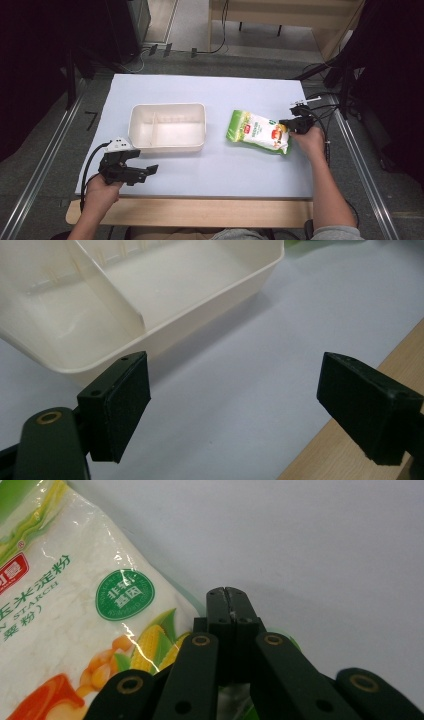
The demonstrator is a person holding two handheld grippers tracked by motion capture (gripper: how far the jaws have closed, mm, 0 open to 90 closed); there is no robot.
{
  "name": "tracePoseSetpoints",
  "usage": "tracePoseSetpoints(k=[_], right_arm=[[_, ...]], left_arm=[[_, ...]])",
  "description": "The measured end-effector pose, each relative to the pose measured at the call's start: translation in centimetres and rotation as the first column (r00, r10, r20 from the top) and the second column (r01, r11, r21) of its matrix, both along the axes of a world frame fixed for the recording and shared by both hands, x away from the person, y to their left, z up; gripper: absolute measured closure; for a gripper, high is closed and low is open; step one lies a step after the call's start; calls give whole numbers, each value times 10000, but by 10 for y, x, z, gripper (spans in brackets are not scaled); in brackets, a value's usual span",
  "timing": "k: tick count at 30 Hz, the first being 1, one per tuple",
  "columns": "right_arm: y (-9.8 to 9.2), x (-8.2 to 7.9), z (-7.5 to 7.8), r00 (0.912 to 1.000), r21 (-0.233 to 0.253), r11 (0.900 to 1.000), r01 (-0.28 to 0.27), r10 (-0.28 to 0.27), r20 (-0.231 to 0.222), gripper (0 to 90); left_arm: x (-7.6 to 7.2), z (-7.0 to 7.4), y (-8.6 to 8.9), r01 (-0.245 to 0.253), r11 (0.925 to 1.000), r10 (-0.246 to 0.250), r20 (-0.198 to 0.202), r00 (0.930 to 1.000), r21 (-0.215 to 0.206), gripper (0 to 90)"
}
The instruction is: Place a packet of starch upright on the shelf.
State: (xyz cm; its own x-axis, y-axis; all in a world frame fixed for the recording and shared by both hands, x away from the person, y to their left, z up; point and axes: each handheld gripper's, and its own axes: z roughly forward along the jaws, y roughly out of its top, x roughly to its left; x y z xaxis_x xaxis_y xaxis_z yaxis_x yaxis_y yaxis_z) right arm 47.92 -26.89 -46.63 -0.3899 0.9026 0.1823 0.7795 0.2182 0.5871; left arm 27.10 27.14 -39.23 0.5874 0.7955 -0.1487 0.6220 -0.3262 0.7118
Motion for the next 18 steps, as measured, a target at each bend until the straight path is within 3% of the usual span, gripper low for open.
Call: tracePoseSetpoints(k=[8, 18], right_arm=[[-2, -20, 2, 9997, -1, 9999, -119, 119, -205, 900], [-2, -49, 3, 9985, 101, 9989, -459, 461, -288, 900]], left_arm=[[3, 1, 3, -29, 9996, 27, -88, 10000, -263, 147], [8, 1, 1, 106, 9997, -110, -156, 9998, -219, 147]])
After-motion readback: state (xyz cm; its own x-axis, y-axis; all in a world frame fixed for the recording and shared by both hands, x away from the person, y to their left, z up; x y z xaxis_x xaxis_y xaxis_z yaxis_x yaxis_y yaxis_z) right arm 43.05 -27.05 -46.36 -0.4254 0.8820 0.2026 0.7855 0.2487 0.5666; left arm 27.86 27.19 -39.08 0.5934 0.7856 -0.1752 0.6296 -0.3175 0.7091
